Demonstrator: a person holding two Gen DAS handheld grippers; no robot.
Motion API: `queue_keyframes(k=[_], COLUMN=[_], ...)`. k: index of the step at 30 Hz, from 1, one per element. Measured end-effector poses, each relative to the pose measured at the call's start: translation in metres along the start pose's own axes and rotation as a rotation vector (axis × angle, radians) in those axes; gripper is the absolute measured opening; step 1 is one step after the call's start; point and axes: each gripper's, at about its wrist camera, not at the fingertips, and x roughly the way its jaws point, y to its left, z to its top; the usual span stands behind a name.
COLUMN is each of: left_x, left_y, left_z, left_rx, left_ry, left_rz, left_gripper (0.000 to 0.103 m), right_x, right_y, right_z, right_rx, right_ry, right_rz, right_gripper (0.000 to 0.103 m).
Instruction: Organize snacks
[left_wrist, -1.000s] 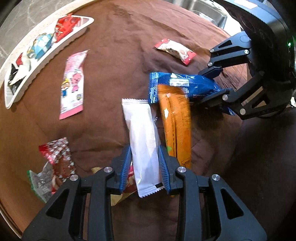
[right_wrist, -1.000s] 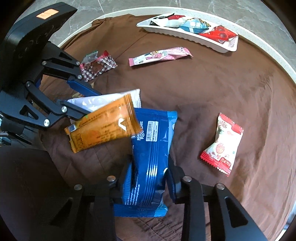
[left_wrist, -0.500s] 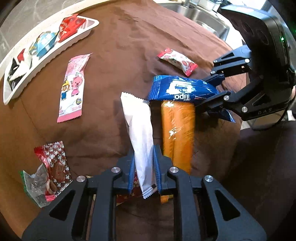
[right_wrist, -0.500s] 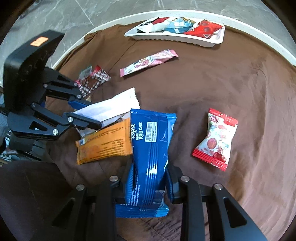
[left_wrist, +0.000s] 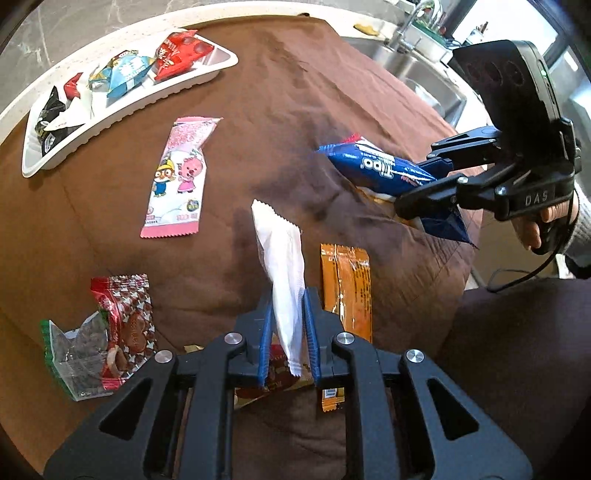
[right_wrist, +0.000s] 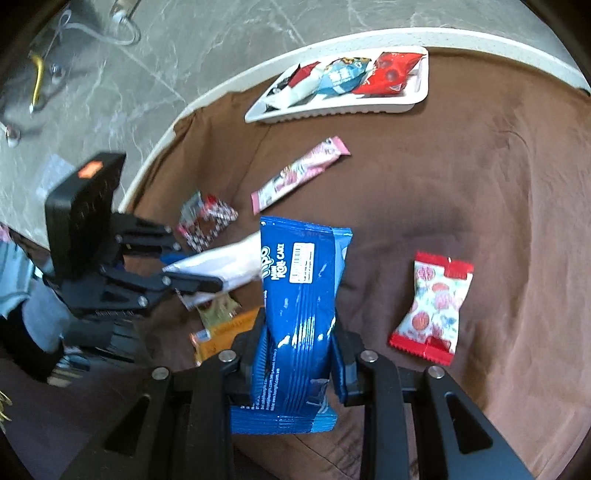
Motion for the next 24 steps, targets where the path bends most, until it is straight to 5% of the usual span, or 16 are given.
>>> queue_keyframes(k=[9,24], left_x=[0.003,0.034], left_y=[0.016,0.024], left_z=[0.010,0.039], left_rx=[-0.052,0.046], left_ry=[0.010,0.074], left_rz=[-0.065,0.025], left_gripper=[0.013,0.021], right_x=[-0.003,0.016], right_y=[-0.002,-0.005], right_z=[0.024,0.029], right_rx=[0.022,0.019], right_ry=[-0.022,0.019], right_rz=[0.015,-0.020], right_gripper=[0.031,0.031])
